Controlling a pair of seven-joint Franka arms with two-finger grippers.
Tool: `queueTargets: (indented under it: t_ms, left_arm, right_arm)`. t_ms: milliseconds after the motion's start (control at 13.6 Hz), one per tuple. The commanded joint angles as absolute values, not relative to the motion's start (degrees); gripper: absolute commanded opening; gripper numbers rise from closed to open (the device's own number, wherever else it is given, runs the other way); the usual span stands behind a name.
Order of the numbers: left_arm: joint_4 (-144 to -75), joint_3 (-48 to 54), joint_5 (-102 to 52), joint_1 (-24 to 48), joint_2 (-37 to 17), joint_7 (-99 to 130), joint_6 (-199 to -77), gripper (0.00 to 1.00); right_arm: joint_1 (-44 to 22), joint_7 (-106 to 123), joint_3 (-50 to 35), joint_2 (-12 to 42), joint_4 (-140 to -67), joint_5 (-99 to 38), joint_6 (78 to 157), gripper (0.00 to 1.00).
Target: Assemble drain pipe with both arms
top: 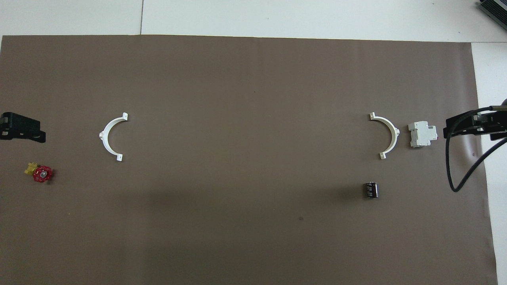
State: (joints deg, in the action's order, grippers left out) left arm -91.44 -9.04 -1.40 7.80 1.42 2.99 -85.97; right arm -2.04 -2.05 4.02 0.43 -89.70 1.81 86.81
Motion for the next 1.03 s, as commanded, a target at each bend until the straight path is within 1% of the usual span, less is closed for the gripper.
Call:
queueTargets:
  t_ms: [0,147,294,441,588,808,955]
  left_arm:
    - [-91.5,-9.0,-1.9,7.4,2.2,2.6,-85.0,1.00]
    - [-91.5,-9.0,-1.9,7.4,2.2,2.6,-85.1,1.00]
    - [-91.5,-9.0,-1.9,7.4,2.2,2.6,-85.0,1.00]
    - [-91.5,-9.0,-1.9,7.4,2.2,2.6,-85.0,1.00]
    - [-91.5,-9.0,-1.9,7.4,2.2,2.6,-85.1,1.00]
    - [-91.5,-9.0,-1.9,7.4,2.2,2.6,-85.1,1.00]
    - [-91.5,-9.0,-1.9,7.4,2.2,2.6,-85.1,1.00]
  right_arm:
    - [-1.7,-2.1,3.8,-0.1,-90.1,0.8,88.0,1.00]
    - [-1.6,-2.2,3.8,-0.1,-90.1,0.8,88.0,1.00]
    - [-1.7,-2.9,3.8,-1.1,-92.4,0.7,88.8,1.00]
    - [-1.7,-3.3,3.8,-4.0,-98.9,0.7,93.9,1.00]
    - [-1.6,-2.3,3.8,-5.0,-103.2,0.7,99.4,1.00]
    - [-0.8,10.1,3.9,-3.9,-109.8,-2.8,107.8,1.00]
    - [-0.8,15.3,3.9,-2.0,-116.2,-2.9,117.8,1.00]
